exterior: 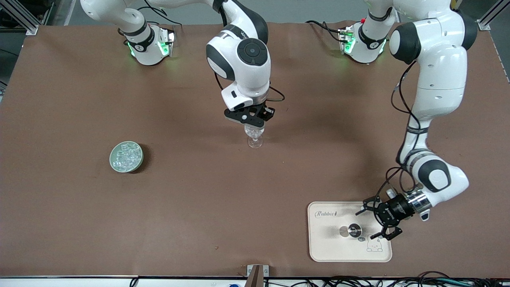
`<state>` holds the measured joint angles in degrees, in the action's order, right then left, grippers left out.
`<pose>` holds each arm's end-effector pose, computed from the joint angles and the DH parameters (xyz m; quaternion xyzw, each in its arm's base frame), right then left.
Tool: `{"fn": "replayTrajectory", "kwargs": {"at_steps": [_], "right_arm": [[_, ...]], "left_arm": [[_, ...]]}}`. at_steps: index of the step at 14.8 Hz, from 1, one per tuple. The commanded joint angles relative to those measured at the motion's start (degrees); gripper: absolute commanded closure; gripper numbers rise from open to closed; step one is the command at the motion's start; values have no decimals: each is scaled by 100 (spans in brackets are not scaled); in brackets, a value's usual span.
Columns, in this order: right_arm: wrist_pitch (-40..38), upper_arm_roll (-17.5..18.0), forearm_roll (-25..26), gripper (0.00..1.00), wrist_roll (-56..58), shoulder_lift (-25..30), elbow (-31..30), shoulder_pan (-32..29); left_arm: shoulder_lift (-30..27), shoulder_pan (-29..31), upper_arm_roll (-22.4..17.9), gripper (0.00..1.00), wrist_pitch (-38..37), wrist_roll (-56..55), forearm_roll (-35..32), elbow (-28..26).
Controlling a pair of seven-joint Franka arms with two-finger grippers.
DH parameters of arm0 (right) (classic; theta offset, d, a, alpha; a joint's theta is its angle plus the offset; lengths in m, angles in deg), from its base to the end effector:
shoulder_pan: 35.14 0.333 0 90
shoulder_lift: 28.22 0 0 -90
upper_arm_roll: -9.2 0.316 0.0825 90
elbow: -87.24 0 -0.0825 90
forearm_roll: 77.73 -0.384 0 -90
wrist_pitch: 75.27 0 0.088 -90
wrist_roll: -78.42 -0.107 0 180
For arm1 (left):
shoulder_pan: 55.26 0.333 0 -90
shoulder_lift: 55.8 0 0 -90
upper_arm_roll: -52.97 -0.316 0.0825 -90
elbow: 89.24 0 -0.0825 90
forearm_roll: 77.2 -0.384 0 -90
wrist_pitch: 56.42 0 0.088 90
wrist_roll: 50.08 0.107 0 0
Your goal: Pour wine and add ice with both arms
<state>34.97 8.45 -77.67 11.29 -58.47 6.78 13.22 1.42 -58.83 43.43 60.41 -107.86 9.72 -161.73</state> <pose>0.4747 0.5225 0.3981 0.9857 -0.1685 0.0010 0.0055 0.7558 -0.0115 0.1681 0.4718 0.7068 -0.2933 0.4380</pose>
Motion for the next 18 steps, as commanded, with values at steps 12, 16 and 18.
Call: {"fn": "replayTrajectory", "kwargs": {"at_steps": [12,16,18], "right_arm": [[-1751,-136,618,0,2132,1486,479,-2503],[-1943,-56,539,0,3537,1829,426,-3875],[-2163,-74,259,0,4415,2005,417,-4429]], "left_arm": [[-2301,207,-110,0,-1022,4123,-5104,34],[-3198,146,4,0,-1048,5001,-6344,-28],[-3489,76,13,0,-1328,5547,-6547,-72]]}}
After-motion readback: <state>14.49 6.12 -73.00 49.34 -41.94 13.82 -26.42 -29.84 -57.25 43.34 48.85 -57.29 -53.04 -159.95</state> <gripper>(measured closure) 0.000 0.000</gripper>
